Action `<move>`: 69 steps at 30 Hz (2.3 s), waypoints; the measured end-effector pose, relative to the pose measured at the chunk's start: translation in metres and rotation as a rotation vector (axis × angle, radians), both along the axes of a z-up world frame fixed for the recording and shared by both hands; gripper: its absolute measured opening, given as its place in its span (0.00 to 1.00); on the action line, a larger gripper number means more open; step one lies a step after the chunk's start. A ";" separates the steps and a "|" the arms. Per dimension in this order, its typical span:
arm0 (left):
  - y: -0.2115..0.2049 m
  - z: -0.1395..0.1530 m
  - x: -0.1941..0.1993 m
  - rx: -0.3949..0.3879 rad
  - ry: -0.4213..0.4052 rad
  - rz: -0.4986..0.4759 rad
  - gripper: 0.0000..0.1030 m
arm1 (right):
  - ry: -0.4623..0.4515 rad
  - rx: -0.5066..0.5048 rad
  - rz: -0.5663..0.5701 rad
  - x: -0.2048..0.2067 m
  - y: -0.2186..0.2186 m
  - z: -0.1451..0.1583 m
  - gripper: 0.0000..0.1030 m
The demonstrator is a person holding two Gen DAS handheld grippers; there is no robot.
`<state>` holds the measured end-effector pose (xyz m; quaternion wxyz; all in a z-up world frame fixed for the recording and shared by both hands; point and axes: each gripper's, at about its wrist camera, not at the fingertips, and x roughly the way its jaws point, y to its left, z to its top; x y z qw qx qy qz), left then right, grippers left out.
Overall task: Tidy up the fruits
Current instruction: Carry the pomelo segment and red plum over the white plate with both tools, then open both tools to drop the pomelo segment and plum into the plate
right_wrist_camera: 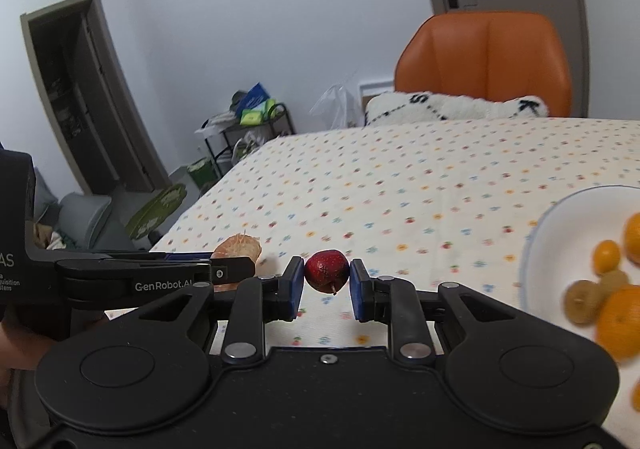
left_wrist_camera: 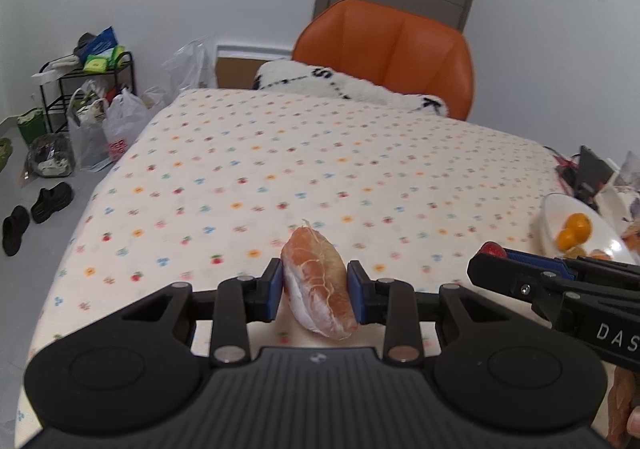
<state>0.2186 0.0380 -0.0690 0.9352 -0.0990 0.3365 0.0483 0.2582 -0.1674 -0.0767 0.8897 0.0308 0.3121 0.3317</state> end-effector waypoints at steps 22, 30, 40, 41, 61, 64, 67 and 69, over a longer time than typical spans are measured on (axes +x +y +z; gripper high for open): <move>-0.101 0.034 0.012 -0.037 -0.094 -0.188 0.31 | -0.043 0.032 -0.186 -0.014 -0.104 0.018 0.22; -0.133 0.036 0.019 -0.039 -0.101 -0.248 0.31 | -0.045 0.041 -0.243 -0.016 -0.136 0.017 0.22; -0.165 0.029 0.032 -0.059 -0.084 -0.301 0.31 | -0.039 0.052 -0.307 -0.015 -0.167 0.011 0.22; -0.168 0.027 0.033 -0.062 -0.081 -0.307 0.31 | -0.037 0.053 -0.314 -0.014 -0.170 0.010 0.22; -0.170 0.028 0.044 -0.089 -0.061 -0.285 0.45 | -0.046 0.080 -0.371 0.008 -0.183 0.009 0.23; -0.165 0.030 0.041 -0.077 -0.065 -0.273 0.53 | -0.054 0.077 -0.398 0.012 -0.182 0.012 0.36; -0.160 0.033 0.038 -0.065 -0.070 -0.252 0.64 | -0.057 0.079 -0.407 0.010 -0.182 0.010 0.47; -0.158 0.034 0.035 -0.053 -0.075 -0.244 0.71 | -0.048 0.082 -0.411 0.007 -0.183 0.008 0.49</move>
